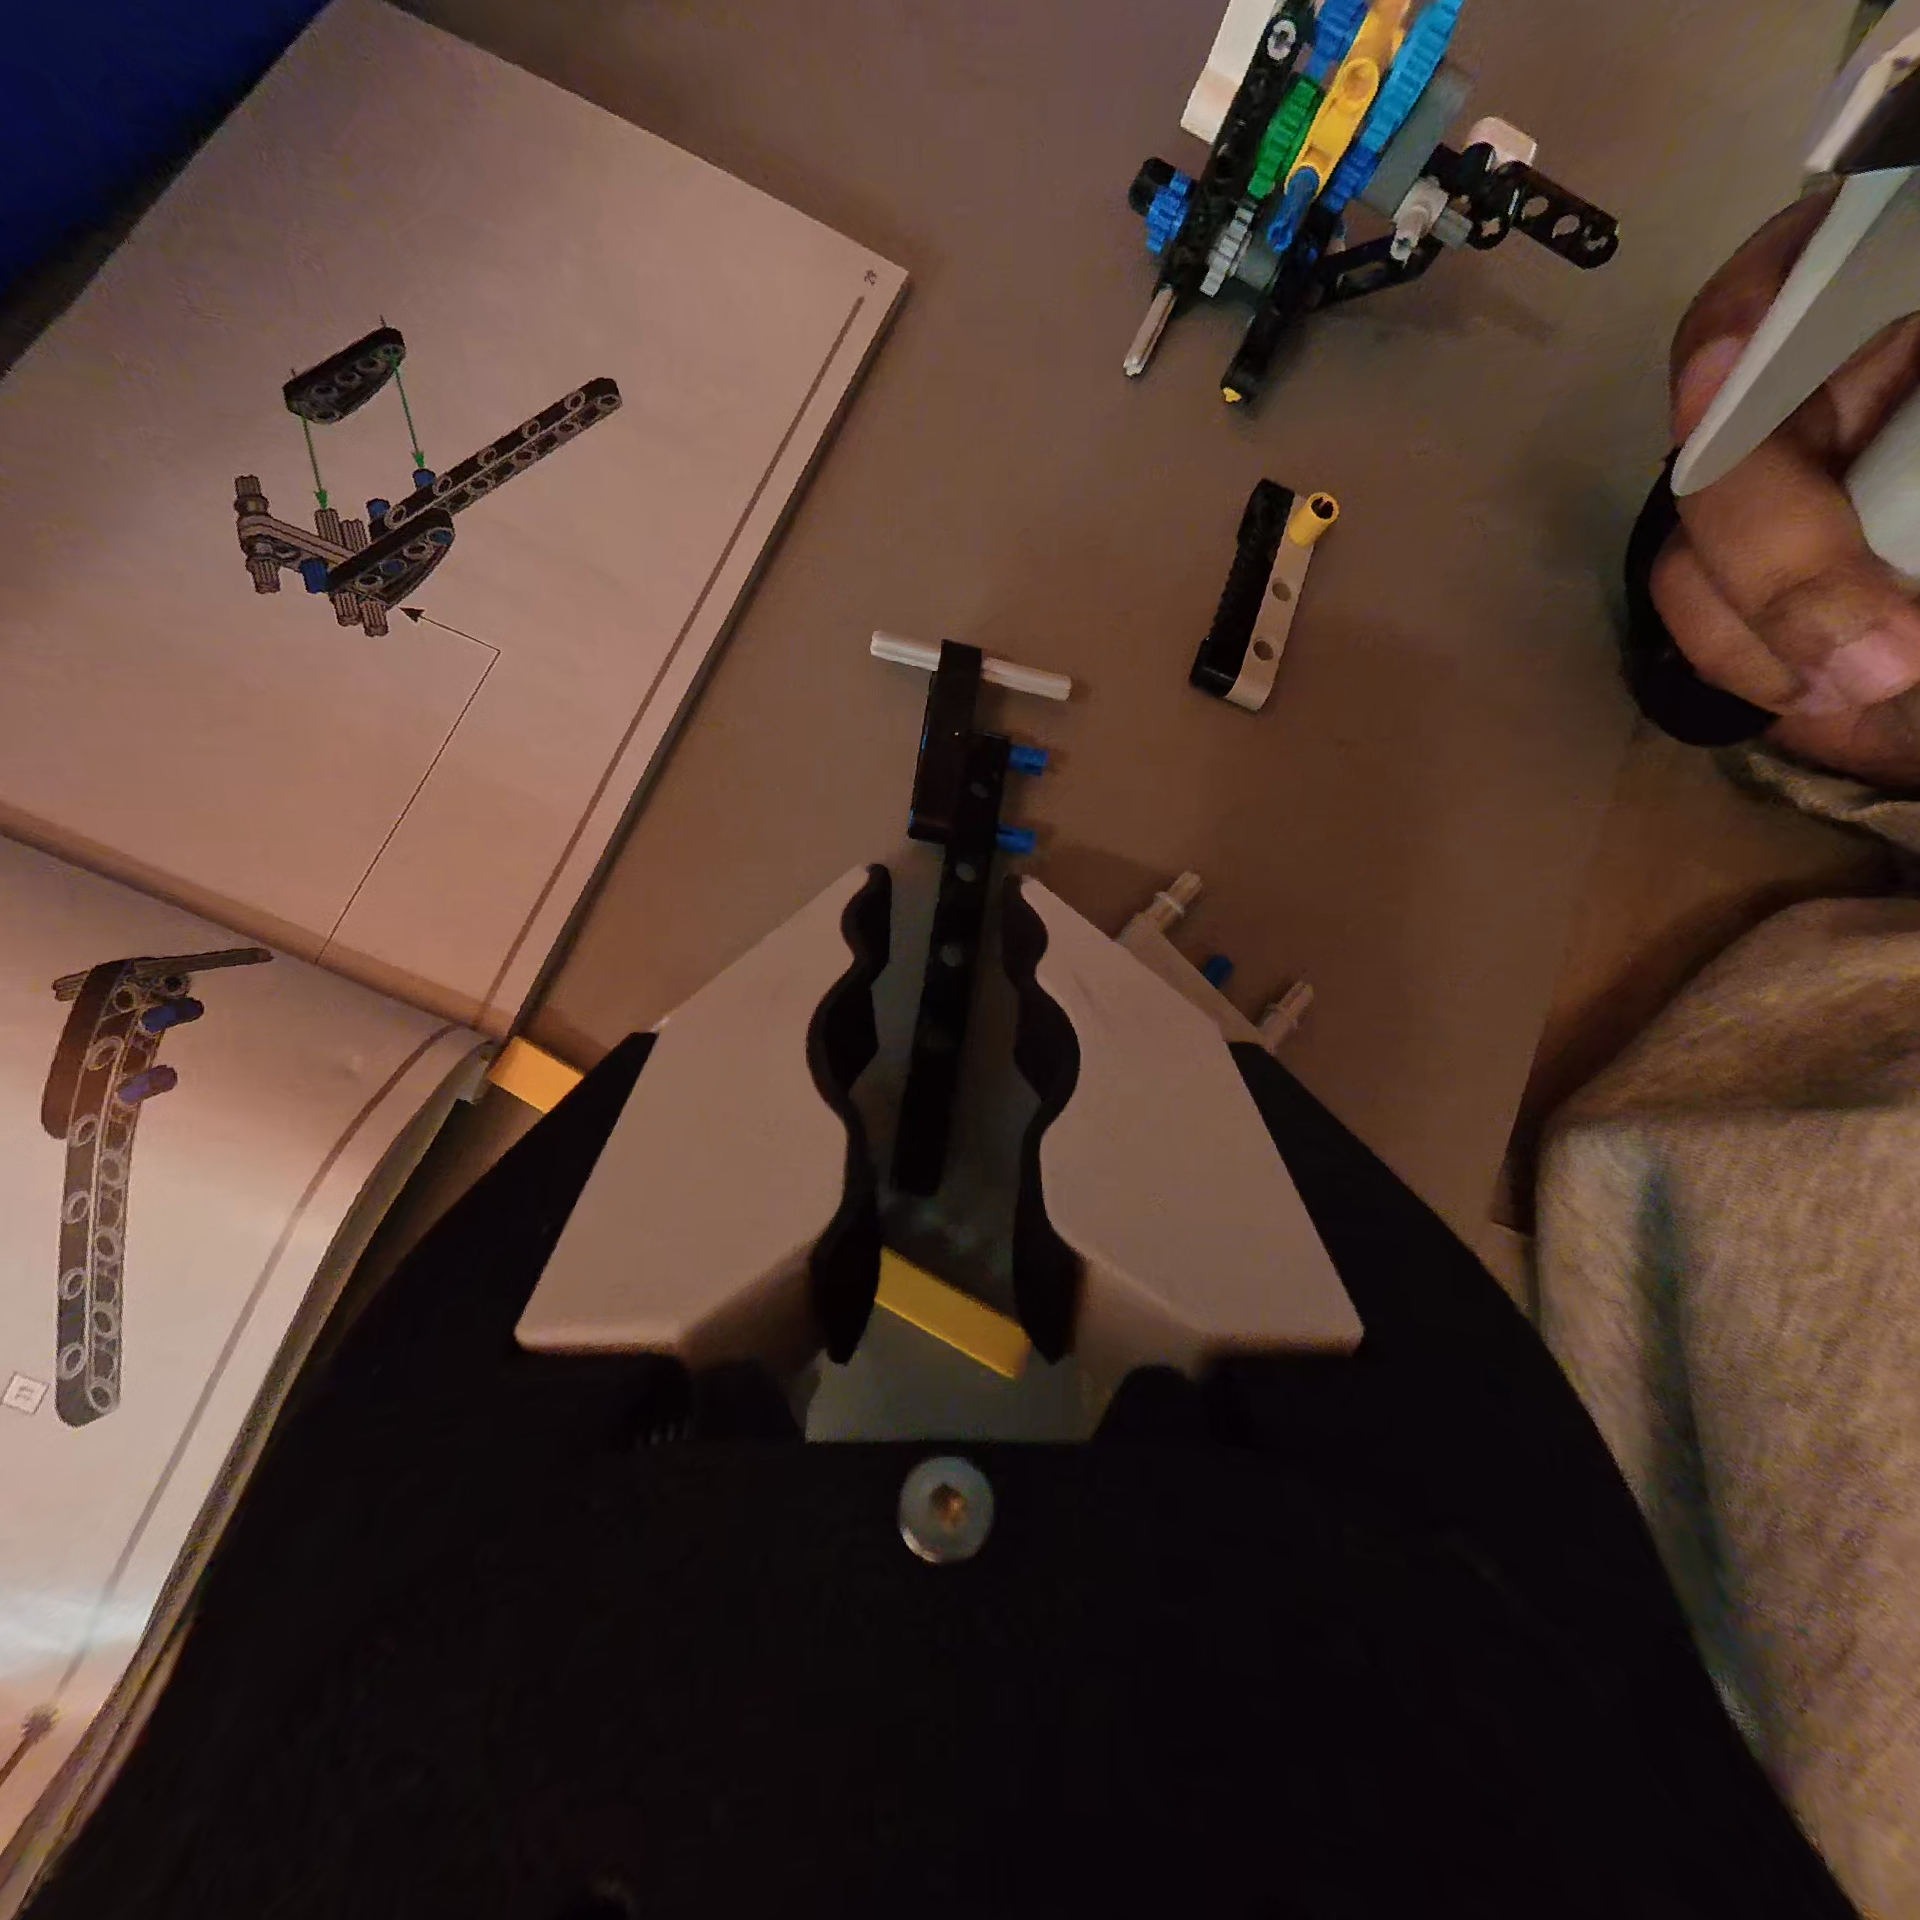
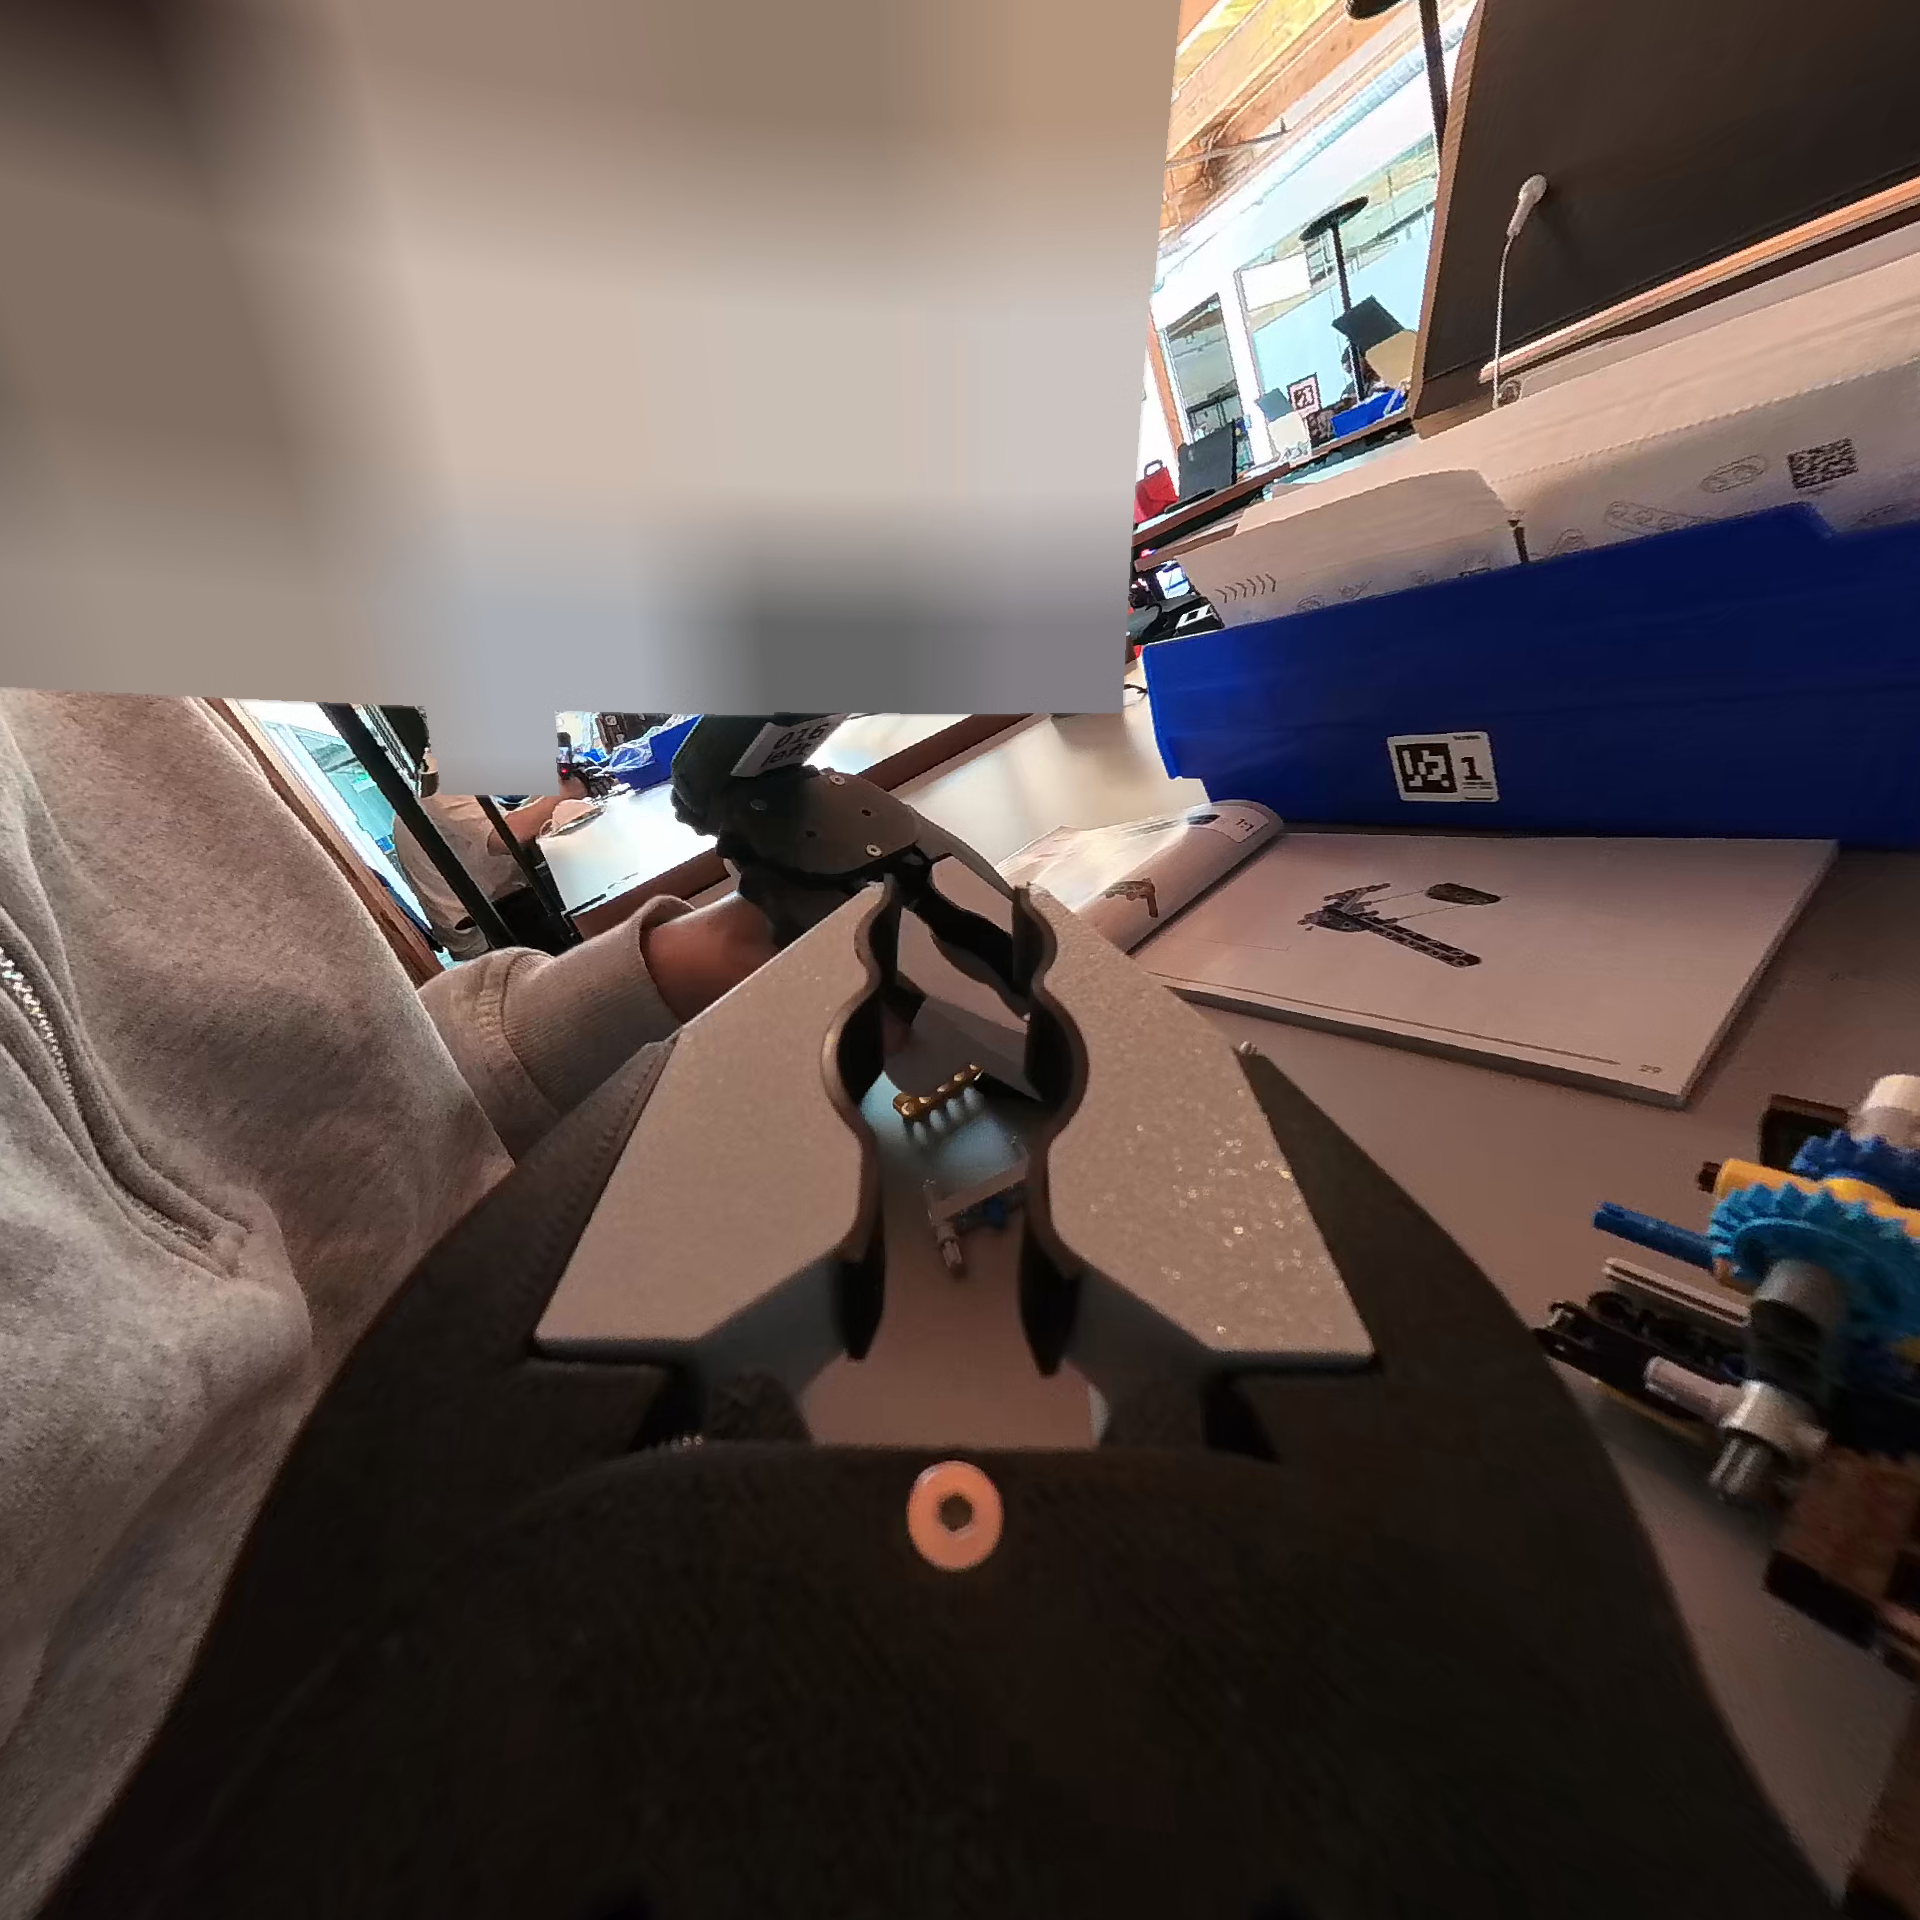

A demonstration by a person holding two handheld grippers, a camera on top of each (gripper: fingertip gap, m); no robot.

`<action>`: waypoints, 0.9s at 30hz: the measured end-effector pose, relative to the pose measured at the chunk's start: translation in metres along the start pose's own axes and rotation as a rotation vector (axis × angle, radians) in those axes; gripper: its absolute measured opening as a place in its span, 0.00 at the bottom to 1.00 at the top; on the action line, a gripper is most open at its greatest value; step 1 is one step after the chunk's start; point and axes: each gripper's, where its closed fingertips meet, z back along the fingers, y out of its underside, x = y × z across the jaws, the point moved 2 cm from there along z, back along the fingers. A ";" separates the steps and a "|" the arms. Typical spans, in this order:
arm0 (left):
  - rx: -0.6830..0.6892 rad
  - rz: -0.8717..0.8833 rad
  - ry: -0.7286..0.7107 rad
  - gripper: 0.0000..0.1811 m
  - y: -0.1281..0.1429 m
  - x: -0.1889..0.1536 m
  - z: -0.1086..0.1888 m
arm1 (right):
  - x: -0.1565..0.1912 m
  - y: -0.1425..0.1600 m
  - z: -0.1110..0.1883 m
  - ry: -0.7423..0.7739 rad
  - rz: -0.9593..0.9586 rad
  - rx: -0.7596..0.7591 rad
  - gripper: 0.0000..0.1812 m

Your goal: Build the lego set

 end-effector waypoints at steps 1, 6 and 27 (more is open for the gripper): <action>0.002 -0.004 -0.001 0.11 0.000 0.000 0.001 | 0.000 0.000 0.000 0.000 -0.001 0.000 0.11; -0.112 0.047 0.025 0.13 -0.015 0.005 0.019 | 0.000 0.001 -0.001 0.002 0.001 0.009 0.12; -0.645 0.146 -0.648 0.00 -0.024 0.046 0.110 | -0.049 0.035 0.018 0.761 0.528 0.358 0.08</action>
